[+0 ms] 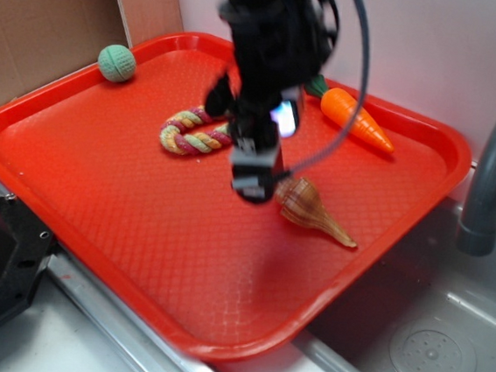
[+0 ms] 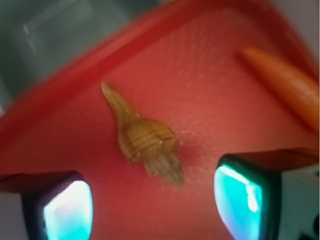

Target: Grab the shell.

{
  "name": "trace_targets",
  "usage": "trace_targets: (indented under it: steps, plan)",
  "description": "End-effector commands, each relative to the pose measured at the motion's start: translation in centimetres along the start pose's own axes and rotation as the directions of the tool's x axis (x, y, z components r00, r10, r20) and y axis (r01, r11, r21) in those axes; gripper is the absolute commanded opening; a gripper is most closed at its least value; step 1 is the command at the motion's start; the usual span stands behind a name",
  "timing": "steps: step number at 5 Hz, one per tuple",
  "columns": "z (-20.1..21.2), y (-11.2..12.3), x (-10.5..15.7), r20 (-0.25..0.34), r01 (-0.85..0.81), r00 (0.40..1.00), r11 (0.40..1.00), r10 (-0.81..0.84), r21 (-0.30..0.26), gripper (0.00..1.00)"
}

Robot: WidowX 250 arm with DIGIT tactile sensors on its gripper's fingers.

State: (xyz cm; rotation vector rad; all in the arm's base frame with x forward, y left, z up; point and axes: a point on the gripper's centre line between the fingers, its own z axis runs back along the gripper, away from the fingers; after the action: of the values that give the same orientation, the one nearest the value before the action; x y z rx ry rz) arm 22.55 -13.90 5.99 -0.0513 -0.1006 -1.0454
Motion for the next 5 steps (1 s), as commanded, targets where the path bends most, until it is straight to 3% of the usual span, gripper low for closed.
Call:
trace_targets:
  steps: [1,2,3,4,5]
  plan:
    - [-4.0,0.2,2.0,-0.057,0.111,0.992,0.994,-0.111,0.007,1.00]
    - [-2.6,0.2,1.9,-0.046,0.084,0.996,0.996,-0.082,0.030,0.00]
    - [2.5,0.5,1.0,-0.046,-0.103,0.993,0.987,0.109,0.125,0.00]
    - [7.8,-1.3,-3.4,0.051,-0.343,0.939,0.915,0.340,0.213,0.00]
    - [12.8,-1.9,-6.5,0.089,-0.540,0.834,0.771,0.544,0.338,0.00]
